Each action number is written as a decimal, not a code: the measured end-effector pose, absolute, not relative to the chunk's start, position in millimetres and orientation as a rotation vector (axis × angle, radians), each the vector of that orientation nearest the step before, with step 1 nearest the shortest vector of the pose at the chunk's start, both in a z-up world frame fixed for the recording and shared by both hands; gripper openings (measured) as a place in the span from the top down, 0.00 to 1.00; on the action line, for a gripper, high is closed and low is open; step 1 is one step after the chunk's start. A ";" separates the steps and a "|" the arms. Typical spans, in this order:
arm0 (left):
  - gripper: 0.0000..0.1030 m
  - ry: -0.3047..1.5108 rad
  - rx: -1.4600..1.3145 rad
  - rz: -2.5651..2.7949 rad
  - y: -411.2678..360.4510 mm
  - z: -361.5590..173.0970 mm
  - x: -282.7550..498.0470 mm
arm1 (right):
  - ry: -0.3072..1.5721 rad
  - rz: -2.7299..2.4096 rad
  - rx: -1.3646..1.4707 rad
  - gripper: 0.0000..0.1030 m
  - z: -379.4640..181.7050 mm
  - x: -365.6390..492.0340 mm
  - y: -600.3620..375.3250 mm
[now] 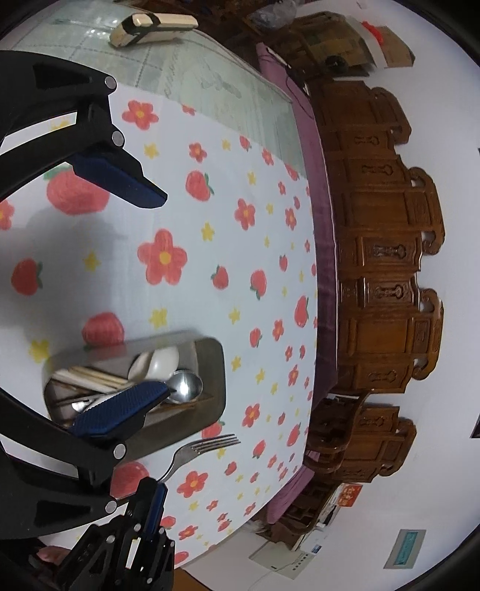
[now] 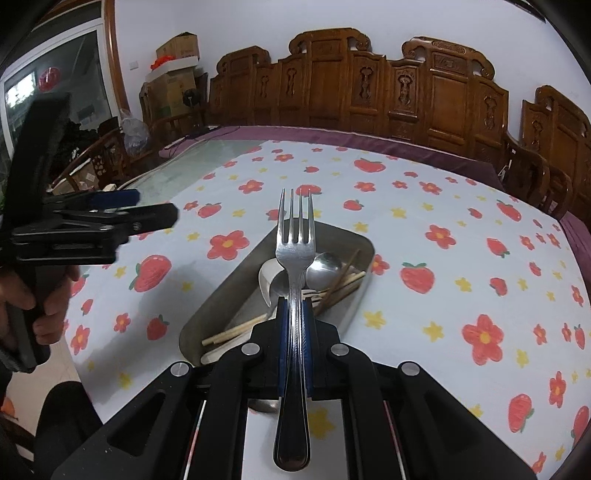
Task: Organize utensils
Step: 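Lower the steel fork into the grey tray and open the right tool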
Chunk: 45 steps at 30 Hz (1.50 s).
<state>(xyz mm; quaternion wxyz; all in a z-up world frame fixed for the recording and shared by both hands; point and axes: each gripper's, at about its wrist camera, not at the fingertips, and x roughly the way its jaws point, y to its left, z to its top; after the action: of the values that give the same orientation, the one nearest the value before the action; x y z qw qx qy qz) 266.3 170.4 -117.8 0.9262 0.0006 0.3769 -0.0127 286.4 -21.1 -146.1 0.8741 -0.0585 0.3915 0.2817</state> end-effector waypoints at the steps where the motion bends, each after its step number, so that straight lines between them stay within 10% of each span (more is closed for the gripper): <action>1: 0.12 0.773 0.000 -0.022 173.4 -117.7 265.3 | 0.822 0.587 -0.121 0.92 -147.1 288.6 -18.5; 45: 0.12 0.812 0.016 -0.037 171.2 -134.4 258.7 | 0.930 0.606 -0.074 0.90 -190.7 326.5 15.2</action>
<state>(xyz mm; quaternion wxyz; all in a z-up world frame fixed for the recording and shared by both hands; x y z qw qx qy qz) 258.7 171.2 -134.4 0.9186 0.0080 0.3947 -0.0182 326.5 15.2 -190.7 0.8493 -0.0352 0.4413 0.2875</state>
